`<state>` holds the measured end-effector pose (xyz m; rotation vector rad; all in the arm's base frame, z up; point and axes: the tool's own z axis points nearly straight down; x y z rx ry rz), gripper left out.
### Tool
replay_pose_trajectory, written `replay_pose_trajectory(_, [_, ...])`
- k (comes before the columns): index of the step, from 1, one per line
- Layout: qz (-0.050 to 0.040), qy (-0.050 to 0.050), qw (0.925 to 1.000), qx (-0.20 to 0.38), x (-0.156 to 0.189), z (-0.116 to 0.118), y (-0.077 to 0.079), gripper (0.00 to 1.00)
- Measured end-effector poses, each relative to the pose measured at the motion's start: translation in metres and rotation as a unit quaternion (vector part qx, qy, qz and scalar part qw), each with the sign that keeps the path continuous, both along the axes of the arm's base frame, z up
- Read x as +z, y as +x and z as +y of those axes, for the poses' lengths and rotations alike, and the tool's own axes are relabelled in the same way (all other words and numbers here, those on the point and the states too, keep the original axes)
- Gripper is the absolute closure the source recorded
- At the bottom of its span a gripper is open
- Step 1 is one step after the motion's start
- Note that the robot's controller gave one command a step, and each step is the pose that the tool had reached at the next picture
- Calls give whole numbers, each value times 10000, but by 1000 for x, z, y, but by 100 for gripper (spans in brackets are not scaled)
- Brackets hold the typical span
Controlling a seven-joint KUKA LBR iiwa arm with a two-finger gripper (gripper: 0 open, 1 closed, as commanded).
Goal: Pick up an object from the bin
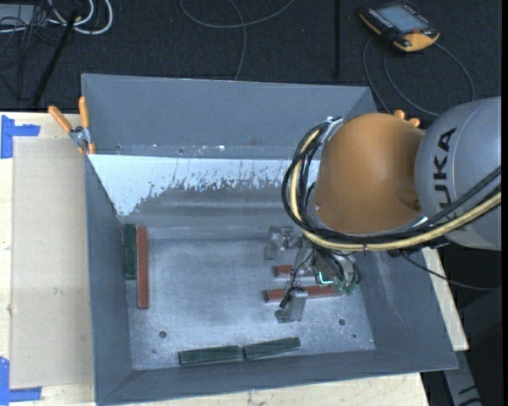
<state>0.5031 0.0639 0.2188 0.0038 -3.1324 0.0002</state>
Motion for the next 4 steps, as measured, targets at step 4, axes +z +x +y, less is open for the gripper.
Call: replay_pose_trajectory(4, [-85,1,9970,768,-36,-72,79,0])
